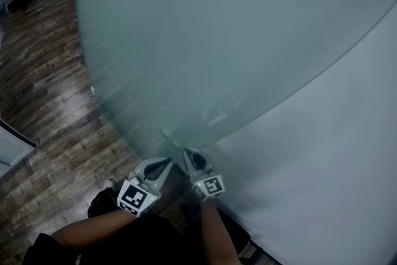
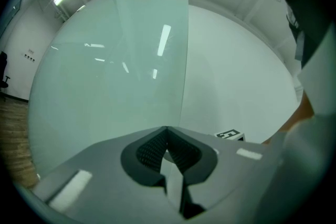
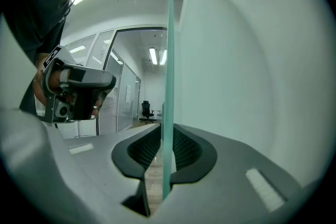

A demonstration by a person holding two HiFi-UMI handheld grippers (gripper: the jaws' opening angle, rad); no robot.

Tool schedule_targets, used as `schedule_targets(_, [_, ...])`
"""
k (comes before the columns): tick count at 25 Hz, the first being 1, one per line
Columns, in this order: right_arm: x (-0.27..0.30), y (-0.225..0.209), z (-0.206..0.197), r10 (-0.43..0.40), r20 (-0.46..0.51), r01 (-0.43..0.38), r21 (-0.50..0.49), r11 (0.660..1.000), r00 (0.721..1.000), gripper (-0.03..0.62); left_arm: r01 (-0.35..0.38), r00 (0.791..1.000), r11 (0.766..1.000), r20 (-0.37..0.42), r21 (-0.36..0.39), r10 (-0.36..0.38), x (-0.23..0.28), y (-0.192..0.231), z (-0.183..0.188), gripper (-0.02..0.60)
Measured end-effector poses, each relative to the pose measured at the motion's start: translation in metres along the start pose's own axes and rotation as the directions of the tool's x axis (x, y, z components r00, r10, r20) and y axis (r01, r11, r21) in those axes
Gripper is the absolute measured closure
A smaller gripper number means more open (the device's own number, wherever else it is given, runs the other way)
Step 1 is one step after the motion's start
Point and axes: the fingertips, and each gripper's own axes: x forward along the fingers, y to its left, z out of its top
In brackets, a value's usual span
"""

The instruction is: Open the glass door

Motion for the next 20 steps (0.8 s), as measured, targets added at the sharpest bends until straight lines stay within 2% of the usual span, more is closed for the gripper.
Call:
schedule_targets(13, [0.015,-0.043,0.002,-0.043,0.003,0.043,0.023,0.999,0.999,0.52,-0.035,0.999,0.999,-0.003,0.016,0.035,-0.002,0.009,-0.001,0.581])
schedule_targets(20, [0.007,-0.058,0.002,-0.157,-0.031,0.159,0.064,0.985,0.987,0.479,-0.026,1.0,0.999,-0.014,0.022,0.026,-0.002,0.0,-0.001,0.581])
